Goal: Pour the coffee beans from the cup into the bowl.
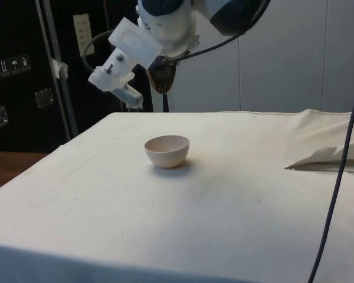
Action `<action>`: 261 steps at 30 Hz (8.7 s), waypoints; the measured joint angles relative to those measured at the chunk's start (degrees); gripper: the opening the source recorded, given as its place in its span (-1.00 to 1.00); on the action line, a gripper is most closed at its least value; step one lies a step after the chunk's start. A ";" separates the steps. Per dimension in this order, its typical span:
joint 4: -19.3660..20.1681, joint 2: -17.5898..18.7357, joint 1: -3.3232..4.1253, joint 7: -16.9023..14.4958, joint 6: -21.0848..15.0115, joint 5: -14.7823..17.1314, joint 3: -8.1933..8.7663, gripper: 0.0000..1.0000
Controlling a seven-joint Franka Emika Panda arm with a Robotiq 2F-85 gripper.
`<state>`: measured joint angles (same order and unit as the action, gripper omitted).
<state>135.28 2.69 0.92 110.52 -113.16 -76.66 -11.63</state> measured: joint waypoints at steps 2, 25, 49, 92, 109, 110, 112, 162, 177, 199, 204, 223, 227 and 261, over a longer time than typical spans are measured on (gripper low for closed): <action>0.00 0.00 0.00 1.38 1.49 -0.23 -1.20 -0.95; 0.97 0.46 0.00 11.23 7.62 -4.53 -6.82 -0.95; 6.13 -1.55 -0.06 14.32 8.48 -11.86 -5.79 -0.95; 7.33 5.67 0.00 17.42 24.47 -19.82 -14.50 -0.95; 7.56 8.94 0.00 17.25 29.22 -24.12 -16.04 -0.95; 7.73 9.40 0.00 17.25 29.97 -24.75 -16.10 -0.95; 7.96 9.68 0.00 17.19 30.54 -25.21 -16.16 -0.95; 9.17 18.33 0.00 17.99 40.16 -34.89 -13.29 -0.95; 9.91 17.07 0.00 16.44 43.32 -35.81 -14.09 -0.95; 11.12 7.73 0.00 11.40 38.16 -34.95 -15.81 -0.95; 10.37 7.33 -0.06 10.20 35.98 -34.95 -15.36 -0.95; 4.35 11.63 -0.11 4.24 29.79 -35.41 -12.95 -0.95; 3.15 12.03 -0.17 2.46 28.36 -35.41 -12.43 -0.95; -1.72 12.09 -0.92 -1.49 11.46 -34.95 -5.50 -0.95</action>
<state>133.56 14.78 0.00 109.03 -101.70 -111.61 -17.13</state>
